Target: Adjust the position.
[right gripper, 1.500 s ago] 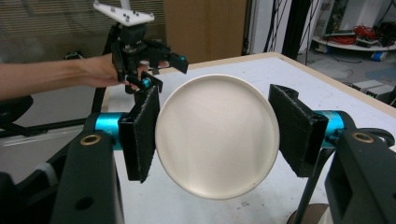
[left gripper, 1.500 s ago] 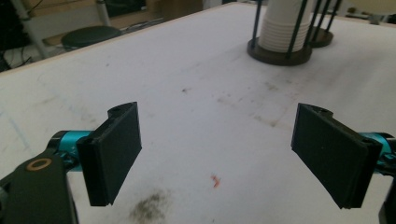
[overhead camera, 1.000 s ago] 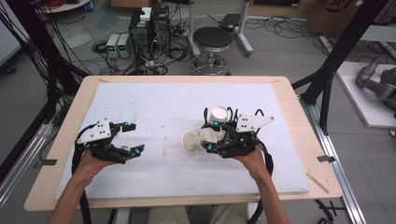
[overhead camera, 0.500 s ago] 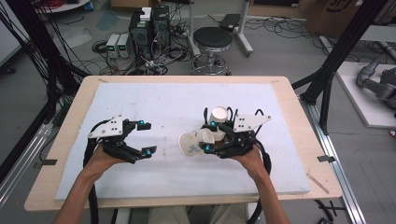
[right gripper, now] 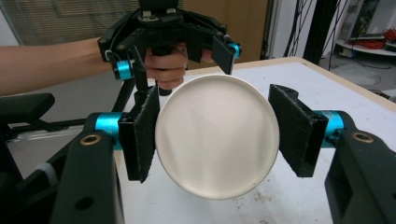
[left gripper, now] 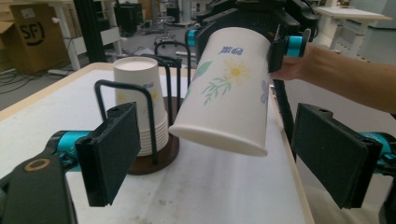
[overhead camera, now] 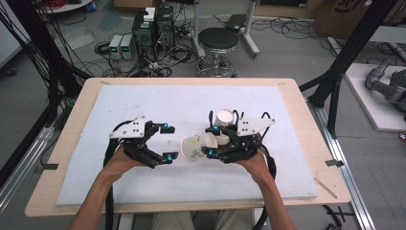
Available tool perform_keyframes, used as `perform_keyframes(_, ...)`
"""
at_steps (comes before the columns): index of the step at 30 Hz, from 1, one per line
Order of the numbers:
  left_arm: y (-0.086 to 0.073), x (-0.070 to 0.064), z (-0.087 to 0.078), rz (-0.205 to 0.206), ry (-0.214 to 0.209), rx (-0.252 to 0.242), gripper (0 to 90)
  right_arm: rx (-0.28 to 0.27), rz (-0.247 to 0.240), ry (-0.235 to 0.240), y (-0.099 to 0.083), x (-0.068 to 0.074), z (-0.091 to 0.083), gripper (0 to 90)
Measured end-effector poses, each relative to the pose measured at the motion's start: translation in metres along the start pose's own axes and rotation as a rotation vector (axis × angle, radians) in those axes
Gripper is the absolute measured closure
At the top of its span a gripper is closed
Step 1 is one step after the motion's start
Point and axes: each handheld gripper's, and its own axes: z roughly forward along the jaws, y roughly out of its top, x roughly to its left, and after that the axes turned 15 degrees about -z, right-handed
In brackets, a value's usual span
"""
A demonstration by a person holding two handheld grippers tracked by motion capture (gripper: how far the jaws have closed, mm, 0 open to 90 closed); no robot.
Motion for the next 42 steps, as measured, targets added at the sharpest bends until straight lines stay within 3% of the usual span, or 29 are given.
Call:
perform_keyframes(22, 0.002, -0.004, 0.046, 0.016, -0.095, 0.03, 15.6, -0.016, 0.002, 0.015, 0.001, 0.002, 0.0, 37.6)
perform_keyframes(42, -0.003, 0.0, 0.059, 0.013, -0.108, 0.087, 16.9, -0.046, 0.01, 0.032, 0.002, 0.003, 0.0, 37.6)
